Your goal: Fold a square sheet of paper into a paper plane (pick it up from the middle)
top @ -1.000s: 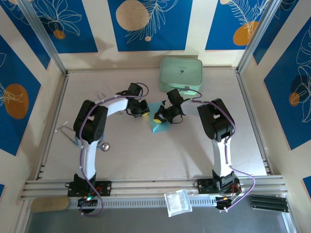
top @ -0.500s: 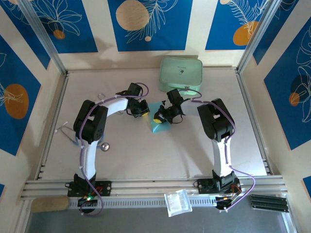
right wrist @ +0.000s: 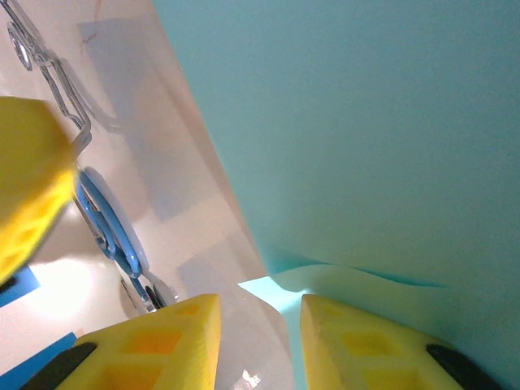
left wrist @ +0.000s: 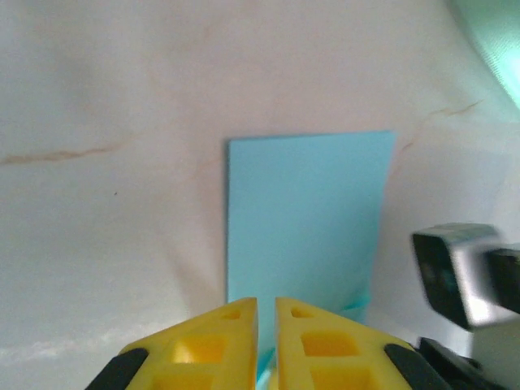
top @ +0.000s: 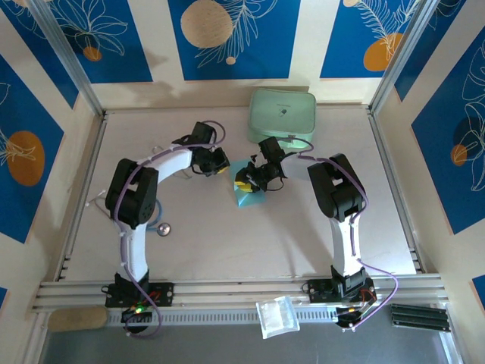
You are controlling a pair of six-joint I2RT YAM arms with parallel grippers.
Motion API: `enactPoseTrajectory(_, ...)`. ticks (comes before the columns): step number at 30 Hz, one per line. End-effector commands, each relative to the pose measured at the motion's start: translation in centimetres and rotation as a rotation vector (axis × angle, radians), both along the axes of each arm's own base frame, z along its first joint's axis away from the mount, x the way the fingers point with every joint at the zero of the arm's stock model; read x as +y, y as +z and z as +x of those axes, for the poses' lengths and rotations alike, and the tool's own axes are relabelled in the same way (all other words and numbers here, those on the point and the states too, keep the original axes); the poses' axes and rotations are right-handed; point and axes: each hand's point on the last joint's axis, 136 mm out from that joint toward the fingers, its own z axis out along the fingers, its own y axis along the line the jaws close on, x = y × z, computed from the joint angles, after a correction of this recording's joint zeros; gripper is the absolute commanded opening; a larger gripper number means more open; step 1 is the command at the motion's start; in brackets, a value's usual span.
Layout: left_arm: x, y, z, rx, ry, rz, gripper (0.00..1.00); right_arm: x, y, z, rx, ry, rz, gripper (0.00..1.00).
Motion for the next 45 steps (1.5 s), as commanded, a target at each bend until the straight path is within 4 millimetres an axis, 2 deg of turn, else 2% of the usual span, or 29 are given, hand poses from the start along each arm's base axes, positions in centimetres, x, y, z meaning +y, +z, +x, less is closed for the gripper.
enactPoseTrajectory(1,-0.1,2.4,-0.2,-0.035,0.017,-0.051,0.14,-1.1,-2.7,-1.2,0.082,-0.017,-0.074,0.33)
enactPoseTrajectory(3,-0.6,2.3,-1.0,-0.027,0.005,-0.064,0.13,-1.2,-2.7,-1.3,0.085,-0.02,-0.08,0.29)
enactPoseTrajectory(8,-2.7,1.1,-3.6,0.019,-0.049,-0.069,0.08,-1.6,-3.2,-1.5,0.101,-0.024,-0.108,0.1)
enactPoseTrajectory(14,-4.1,-0.7,-5.9,0.066,-0.089,-0.031,0.02,-2.1,-3.5,-1.8,0.121,-0.027,-0.115,0.03)
enactPoseTrajectory(19,-4.2,-2.2,-6.6,0.093,-0.093,0.001,0.0,-2.1,-3.6,-1.8,0.125,-0.029,-0.114,0.0)
enactPoseTrajectory(25,-3.0,-3.4,-6.9,0.105,-0.062,0.07,0.0,-2.2,-3.7,-1.7,0.126,-0.032,-0.117,0.0)
enactPoseTrajectory(36,-3.2,-4.3,-6.6,0.109,-0.053,0.068,0.0,-2.2,-3.7,-1.7,0.128,-0.033,-0.115,0.0)
enactPoseTrajectory(45,-2.9,-5.8,-7.0,0.14,-0.056,0.103,0.0,-2.1,-3.6,-1.6,0.128,-0.035,-0.109,0.0)
